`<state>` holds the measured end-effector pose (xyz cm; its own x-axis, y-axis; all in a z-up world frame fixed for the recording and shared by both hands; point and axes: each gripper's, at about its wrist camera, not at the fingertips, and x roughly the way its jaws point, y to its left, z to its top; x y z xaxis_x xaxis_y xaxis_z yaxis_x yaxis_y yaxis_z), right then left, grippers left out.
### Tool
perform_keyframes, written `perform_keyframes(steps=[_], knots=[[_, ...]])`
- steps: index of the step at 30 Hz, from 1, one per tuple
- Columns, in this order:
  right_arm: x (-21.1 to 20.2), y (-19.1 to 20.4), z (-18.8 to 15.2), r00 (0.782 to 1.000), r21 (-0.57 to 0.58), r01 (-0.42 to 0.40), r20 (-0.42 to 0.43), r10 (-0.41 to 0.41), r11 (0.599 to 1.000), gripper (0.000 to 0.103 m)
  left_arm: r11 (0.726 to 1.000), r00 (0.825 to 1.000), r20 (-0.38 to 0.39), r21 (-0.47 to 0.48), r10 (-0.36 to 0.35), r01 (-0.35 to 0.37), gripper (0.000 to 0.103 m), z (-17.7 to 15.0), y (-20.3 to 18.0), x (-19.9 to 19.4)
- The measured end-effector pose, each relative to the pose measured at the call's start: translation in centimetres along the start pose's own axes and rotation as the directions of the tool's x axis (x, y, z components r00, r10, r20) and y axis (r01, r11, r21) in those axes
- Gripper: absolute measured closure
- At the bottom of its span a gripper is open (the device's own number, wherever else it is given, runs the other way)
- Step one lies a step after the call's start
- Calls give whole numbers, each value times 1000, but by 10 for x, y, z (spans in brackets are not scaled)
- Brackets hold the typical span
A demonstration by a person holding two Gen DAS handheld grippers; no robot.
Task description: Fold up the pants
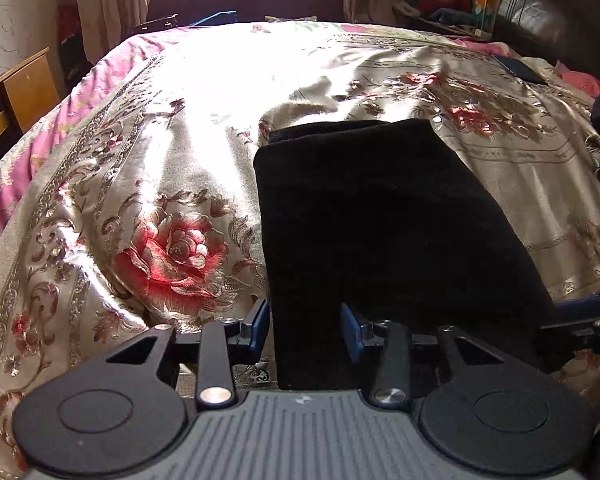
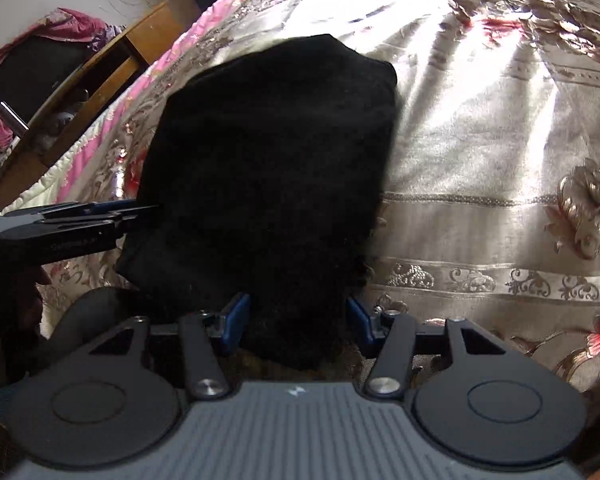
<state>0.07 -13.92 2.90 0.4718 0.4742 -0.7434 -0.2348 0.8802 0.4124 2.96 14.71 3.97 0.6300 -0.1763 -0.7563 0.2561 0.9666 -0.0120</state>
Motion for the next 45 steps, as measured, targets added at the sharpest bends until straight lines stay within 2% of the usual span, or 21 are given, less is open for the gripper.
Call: perform_keyframes(steps=[3,7,9,11,12,14,16,19,21,23,28,31,33,34,36,37,39,42,43,45], knots=[[-8,-14,11,997,50,-14,70,11,999,48,1000,999,45,-8,-1,2,49,6,1,-12],[4,-36,32,990,139,7,138,-26,990,46,998,993,117,-49,-24,30,49,15,4,-21],[19,-43,42,989,151,27,138,-48,988,45,1000,995,103,-26,-14,17,49,19,2,-9],[38,-53,49,993,204,-19,117,-5,979,42,1000,998,67,-11,-2,3,49,20,6,12],[44,-57,50,993,233,-40,121,12,972,37,999,998,55,-32,-18,20,49,18,12,22],[52,-58,55,988,253,-88,143,53,963,35,991,997,32,-112,-64,67,46,17,26,38],[59,-53,61,987,225,-96,145,64,970,35,991,996,34,-107,-79,82,44,17,27,48],[73,-54,72,992,212,-81,111,59,974,49,995,996,30,-51,-80,81,45,22,19,60],[72,-63,78,991,240,-98,113,72,966,61,992,993,38,-56,-109,111,45,28,19,65],[66,-74,83,990,259,-103,122,73,960,67,985,987,48,-79,-152,155,46,38,19,73],[49,-92,107,988,243,-3,154,-35,970,70,980,976,99,-12,-194,196,46,74,-9,95],[46,-113,124,983,270,82,136,-122,959,59,975,972,80,14,-222,221,42,91,-18,109],[27,-112,129,962,239,149,187,-196,959,60,977,974,80,34,-212,210,42,94,-15,100],[14,-105,132,945,185,182,237,-224,966,60,981,977,95,42,-193,190,42,94,-11,92],[-2,-92,133,925,122,192,309,-221,974,60,990,981,132,33,-139,136,42,95,-1,75],[-4,-83,136,927,83,150,333,-169,985,60,993,981,152,15,-119,118,42,96,4,68],[7,-66,141,941,3,78,329,-75,997,60,994,976,191,-20,-104,110,42,98,9,57],[46,-37,157,962,-105,49,271,-19,993,60,992,968,216,26,-129,126,42,105,-4,60],[64,-33,160,968,-125,63,248,-30,990,63,993,973,203,57,-111,101,42,109,-11,70],[88,-37,168,970,-109,118,225,-91,987,64,991,976,182,82,-118,105,42,116,-18,95]])
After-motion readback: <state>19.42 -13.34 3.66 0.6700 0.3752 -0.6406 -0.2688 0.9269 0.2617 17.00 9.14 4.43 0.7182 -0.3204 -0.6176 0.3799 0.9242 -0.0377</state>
